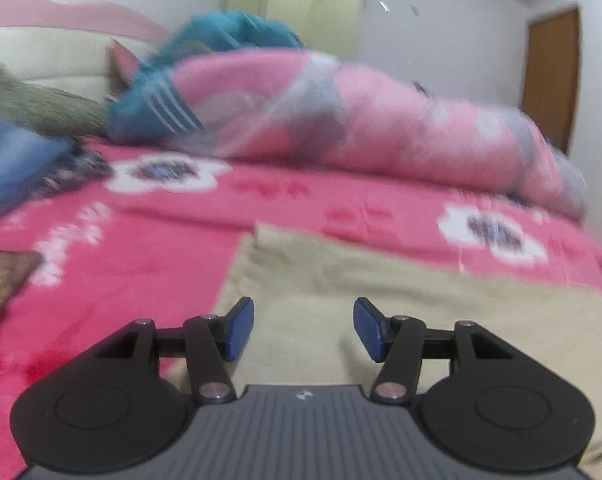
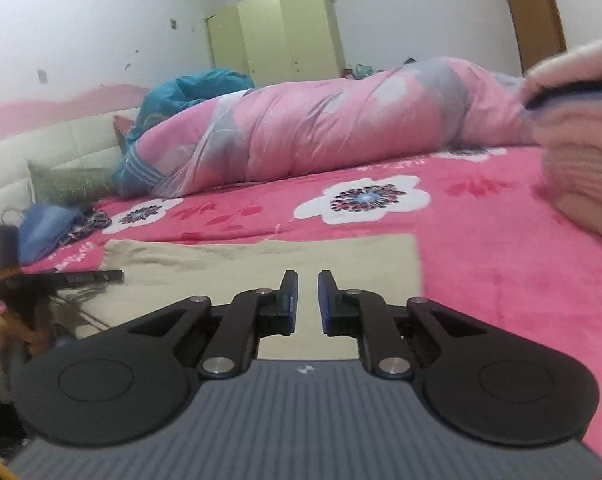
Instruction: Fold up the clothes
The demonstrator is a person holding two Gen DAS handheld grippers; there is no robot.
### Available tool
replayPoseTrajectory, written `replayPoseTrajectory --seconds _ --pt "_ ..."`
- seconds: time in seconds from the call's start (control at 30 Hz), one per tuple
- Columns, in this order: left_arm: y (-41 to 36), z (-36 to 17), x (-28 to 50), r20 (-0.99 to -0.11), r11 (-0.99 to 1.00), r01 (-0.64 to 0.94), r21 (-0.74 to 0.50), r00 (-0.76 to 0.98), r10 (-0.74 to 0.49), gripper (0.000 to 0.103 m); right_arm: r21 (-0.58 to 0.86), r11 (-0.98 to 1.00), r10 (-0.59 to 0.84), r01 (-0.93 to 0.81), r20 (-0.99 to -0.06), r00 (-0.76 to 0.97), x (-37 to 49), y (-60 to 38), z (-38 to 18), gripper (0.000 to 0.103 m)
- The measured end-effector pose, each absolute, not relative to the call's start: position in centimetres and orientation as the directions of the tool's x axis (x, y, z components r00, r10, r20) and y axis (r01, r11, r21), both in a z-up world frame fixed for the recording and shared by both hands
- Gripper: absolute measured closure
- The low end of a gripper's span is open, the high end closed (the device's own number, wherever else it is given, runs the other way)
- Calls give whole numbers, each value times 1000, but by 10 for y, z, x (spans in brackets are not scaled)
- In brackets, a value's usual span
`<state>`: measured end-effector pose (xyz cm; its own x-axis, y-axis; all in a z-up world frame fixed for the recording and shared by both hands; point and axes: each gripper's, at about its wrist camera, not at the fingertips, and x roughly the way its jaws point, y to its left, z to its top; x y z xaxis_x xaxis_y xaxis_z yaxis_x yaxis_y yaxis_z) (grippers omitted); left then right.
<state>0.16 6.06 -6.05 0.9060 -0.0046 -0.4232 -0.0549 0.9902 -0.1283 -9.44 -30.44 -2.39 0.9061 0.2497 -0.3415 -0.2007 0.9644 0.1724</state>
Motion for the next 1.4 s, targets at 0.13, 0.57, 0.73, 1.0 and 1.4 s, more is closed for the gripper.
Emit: replayPoseTrajectory --seconds 0.13,0.57,0.73,1.0,1.4 --pt "31 -33 -8 -374 995 60 -82 923 -86 43 113 972 235 -206 -431 871 -90 -288 -76 82" --pt "-65 -66 113 -681 955 244 -169 672 -292 57 126 962 270 -241 -338 901 -104 -296 -88 81" --pt "-68 -47 141 -715 989 145 -24 689 -119 57 154 947 315 -282 -280 907 -106 -304 -96 81" --pt "-160 -9 113 -629 900 429 80 722 -288 46 163 937 343 -310 -237 909 -111 -308 -101 81" --pt "-258 -59 108 -695 751 654 93 583 -421 38 171 926 372 -337 -254 893 -122 -319 -88 81"
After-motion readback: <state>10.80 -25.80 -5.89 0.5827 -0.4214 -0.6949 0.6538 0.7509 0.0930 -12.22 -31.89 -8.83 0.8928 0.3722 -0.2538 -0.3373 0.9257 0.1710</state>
